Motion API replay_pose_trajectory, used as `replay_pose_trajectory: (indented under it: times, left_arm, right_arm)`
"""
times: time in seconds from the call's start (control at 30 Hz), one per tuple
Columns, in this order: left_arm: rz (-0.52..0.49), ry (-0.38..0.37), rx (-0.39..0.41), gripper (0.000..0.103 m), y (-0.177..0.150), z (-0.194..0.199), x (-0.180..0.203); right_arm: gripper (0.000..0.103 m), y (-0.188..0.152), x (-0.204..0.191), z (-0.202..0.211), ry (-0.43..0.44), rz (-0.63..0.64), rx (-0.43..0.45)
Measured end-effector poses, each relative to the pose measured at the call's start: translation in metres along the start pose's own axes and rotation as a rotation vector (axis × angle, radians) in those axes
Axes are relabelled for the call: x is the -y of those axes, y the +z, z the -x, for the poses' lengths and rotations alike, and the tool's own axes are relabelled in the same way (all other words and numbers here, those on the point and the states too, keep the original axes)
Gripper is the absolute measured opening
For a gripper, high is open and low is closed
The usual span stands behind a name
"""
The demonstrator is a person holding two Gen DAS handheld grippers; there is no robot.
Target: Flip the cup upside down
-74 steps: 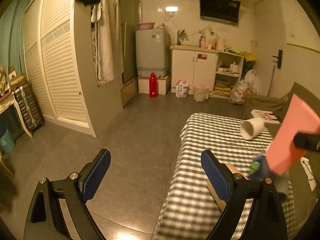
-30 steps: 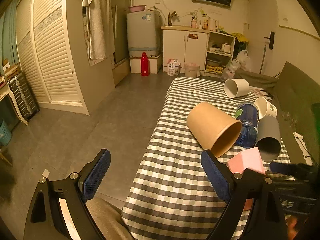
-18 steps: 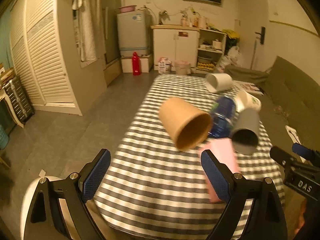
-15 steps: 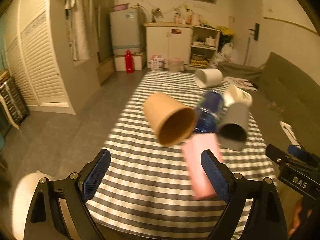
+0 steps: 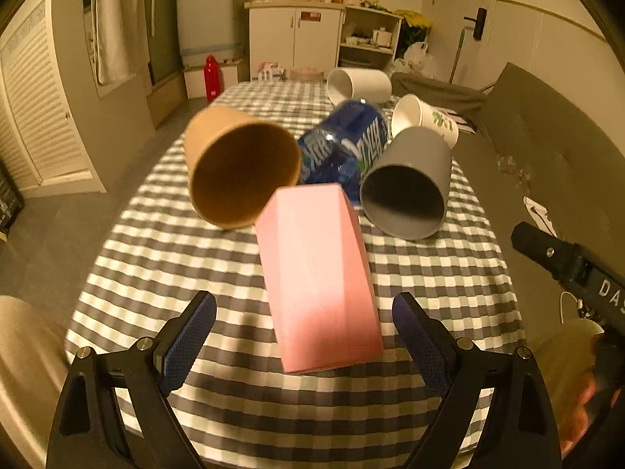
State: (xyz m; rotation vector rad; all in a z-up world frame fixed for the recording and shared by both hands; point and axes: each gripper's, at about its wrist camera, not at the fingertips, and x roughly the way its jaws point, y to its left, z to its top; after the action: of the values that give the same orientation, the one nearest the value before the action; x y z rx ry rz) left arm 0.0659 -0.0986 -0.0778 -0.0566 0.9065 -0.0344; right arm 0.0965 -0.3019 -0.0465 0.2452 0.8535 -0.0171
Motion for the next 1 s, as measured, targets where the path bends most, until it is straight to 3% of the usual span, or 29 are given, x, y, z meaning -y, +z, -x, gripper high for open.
replay_pose_trajectory:
  times: [0.23,0.3,0.33,1.0]
  left_arm:
    - [-0.031,-0.037,-0.043,0.088,-0.008,-0.016,0.006]
    - [-0.042,-0.046,-0.060,0.059,-0.009,-0.019,0.007]
    - [-0.054,-0.051,-0.072,0.057,-0.011,-0.021,0.008]
    - [-0.073,-0.087,0.010,0.053,0.013,0.031,-0.003]
  right_arm:
    - [0.087,0.001,0.001,-0.012,-0.003,-0.012,-0.033]
    - [0.087,0.001,-0.001,-0.015,-0.003,-0.008,-0.038]
    - [0.087,0.002,-0.002,-0.016,-0.003,-0.004,-0.040]
    - [0.087,-0.002,-0.008,-0.008,-0.004,0.015,-0.026]
